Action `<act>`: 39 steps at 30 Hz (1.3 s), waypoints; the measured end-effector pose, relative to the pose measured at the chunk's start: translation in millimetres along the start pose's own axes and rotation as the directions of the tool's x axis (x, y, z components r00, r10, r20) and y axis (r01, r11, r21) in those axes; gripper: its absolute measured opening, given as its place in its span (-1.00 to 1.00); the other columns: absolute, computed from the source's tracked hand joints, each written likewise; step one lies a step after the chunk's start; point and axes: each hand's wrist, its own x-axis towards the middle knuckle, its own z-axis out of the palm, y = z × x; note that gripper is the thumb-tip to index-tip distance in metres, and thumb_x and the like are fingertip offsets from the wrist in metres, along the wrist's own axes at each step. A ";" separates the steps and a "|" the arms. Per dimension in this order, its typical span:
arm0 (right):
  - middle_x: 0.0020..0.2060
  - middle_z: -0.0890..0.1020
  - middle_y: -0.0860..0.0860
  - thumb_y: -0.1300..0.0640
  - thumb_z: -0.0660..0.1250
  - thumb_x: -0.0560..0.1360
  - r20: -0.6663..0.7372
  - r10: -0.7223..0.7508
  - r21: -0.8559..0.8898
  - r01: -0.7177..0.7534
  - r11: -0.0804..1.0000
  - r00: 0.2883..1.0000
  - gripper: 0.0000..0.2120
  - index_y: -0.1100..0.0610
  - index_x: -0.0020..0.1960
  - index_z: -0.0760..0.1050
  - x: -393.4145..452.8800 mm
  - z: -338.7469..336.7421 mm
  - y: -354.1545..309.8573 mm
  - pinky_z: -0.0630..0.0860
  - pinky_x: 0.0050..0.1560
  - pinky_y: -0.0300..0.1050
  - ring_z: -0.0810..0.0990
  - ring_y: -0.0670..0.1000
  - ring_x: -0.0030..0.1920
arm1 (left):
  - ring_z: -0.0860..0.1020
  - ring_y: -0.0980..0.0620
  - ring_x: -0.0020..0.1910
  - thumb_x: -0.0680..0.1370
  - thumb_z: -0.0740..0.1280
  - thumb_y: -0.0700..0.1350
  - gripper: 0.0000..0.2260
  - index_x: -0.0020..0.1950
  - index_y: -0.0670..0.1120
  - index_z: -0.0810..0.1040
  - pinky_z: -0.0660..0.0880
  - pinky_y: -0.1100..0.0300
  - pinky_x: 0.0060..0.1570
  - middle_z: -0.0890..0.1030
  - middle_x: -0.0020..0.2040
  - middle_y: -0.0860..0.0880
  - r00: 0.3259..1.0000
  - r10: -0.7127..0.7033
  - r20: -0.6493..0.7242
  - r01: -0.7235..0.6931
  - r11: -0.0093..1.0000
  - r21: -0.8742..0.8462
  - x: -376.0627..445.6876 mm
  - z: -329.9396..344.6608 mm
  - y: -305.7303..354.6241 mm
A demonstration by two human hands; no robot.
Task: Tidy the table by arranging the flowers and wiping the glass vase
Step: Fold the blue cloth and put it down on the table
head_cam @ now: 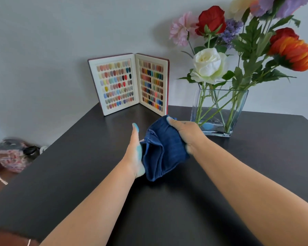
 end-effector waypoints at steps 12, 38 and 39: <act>-0.13 0.73 0.12 0.04 0.47 0.44 0.052 -0.109 -0.071 0.112 0.991 0.993 -0.77 0.19 -0.02 0.65 -4.9 40.8 -2.4 0.64 -0.12 -0.01 0.70 0.10 -0.10 | 0.60 -0.14 -0.05 0.45 0.28 -0.34 -0.86 -0.04 -0.18 0.55 0.53 0.02 -0.04 0.63 -0.09 -0.16 0.896 0.369 -0.246 -0.290 0.907 0.305 -48.9 -27.1 24.8; -0.26 0.67 0.10 0.18 0.46 0.44 0.483 -0.146 -0.220 0.282 0.934 0.863 -0.91 0.16 -0.16 0.56 -47.3 163.3 57.0 0.57 -0.28 -0.04 0.63 0.04 -0.24 | 0.63 0.20 -0.09 0.44 0.41 -0.34 -0.44 0.23 0.23 0.43 0.63 0.18 -0.14 0.61 -0.07 0.28 0.450 0.843 -0.296 -0.305 0.456 0.836 -187.8 -144.7 67.7; -0.25 0.68 0.11 0.21 0.47 0.42 0.490 -0.165 -0.226 0.307 0.924 0.856 -0.92 0.16 -0.15 0.58 -48.3 163.3 58.6 0.58 -0.26 -0.05 0.65 0.03 -0.22 | 0.64 0.15 -0.05 0.45 0.41 -0.32 -0.46 0.22 0.25 0.44 0.63 0.08 -0.07 0.63 -0.04 0.23 0.492 0.828 -0.268 -0.298 0.449 0.842 -195.2 -147.7 72.0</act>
